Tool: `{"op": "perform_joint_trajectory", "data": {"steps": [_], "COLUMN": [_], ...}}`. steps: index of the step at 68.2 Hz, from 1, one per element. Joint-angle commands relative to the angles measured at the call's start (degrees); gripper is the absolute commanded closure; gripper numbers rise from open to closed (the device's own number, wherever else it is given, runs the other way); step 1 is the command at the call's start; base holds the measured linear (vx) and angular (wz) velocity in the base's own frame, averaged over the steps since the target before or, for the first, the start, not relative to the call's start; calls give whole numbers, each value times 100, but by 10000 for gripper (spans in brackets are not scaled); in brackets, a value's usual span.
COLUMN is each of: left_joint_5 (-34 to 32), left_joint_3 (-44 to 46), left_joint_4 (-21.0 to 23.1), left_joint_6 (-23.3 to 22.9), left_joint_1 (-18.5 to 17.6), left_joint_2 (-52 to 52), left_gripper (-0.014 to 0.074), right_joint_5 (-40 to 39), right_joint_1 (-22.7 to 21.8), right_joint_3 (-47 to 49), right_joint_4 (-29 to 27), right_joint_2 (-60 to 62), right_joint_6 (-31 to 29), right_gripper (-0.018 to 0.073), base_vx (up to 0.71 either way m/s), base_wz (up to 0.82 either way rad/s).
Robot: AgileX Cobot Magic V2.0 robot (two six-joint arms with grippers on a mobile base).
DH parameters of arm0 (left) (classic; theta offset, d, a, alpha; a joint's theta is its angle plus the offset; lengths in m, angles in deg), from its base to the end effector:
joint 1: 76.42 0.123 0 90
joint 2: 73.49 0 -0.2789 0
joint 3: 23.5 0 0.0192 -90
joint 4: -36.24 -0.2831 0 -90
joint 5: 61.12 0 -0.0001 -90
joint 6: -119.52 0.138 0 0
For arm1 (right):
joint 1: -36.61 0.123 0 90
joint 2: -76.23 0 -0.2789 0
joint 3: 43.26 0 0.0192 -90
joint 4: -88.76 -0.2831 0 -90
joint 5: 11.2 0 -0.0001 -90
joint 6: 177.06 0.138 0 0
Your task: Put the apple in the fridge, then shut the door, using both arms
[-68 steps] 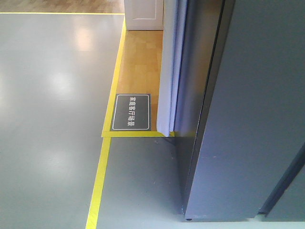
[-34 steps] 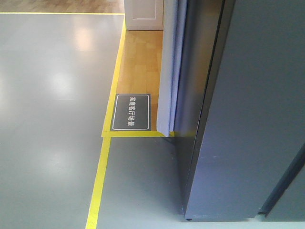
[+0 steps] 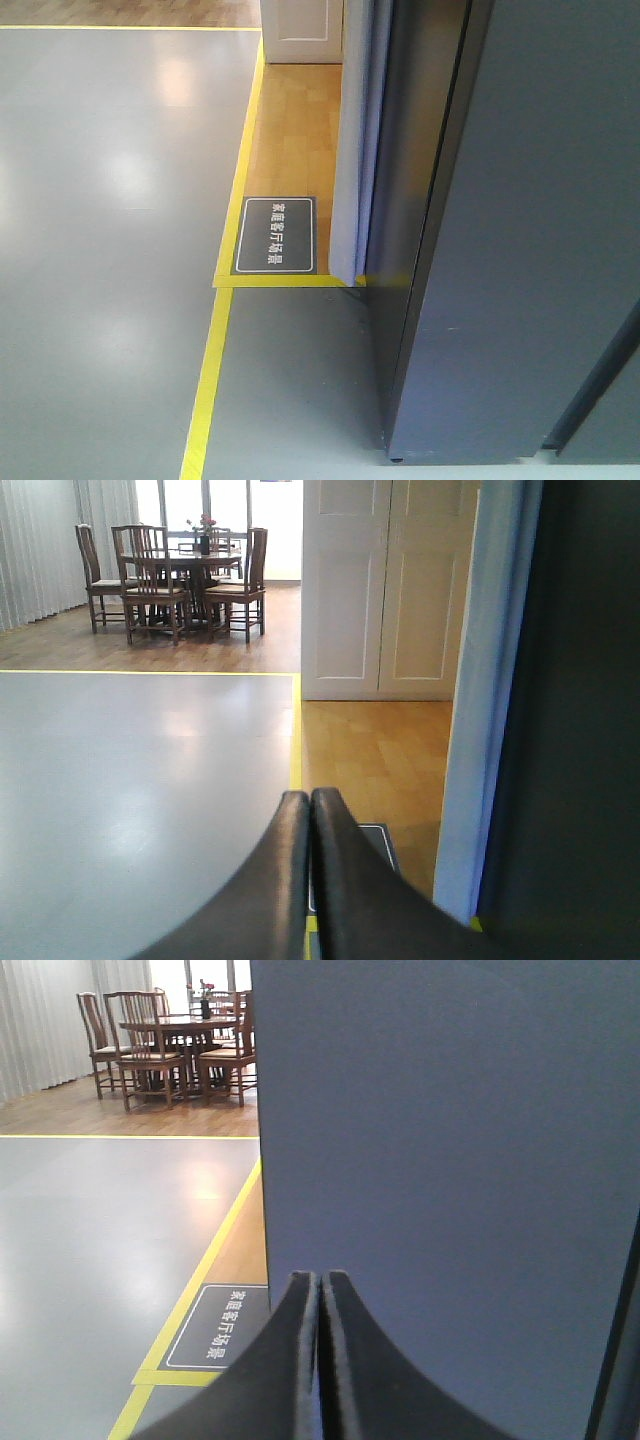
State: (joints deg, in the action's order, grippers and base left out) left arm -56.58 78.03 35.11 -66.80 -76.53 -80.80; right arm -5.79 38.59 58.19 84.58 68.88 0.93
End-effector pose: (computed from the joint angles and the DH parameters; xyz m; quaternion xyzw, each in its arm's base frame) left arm 0.1423 -0.0001 0.1976 -0.0320 0.7084 -0.0321 0.7044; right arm 0.1422 0.0059 0.1949 -0.0013 0.7151 0.0277 0.6985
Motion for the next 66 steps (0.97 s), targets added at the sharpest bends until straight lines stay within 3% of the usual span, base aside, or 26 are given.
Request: {"op": "perform_joint_trajectory", "data": {"steps": [1,66], "left_joint_5": [-395,-395], "left_joint_3": [-158,-158], "left_joint_4": [-4,-4], "left_joint_6": [-45,-45], "left_joint_1": [16,16], "left_joint_2": [91,91], "left_gripper": [602,602], "right_joint_5": [-494,-455], "right_joint_1": [-83,-81], "right_joint_3": [-9,-3], "right_joint_4": [591,628], "right_joint_2": [54,54], "right_joint_6": [723,805], "right_gripper": [561,561], "base_vx": [0,0], "base_wz": [0,0]}}
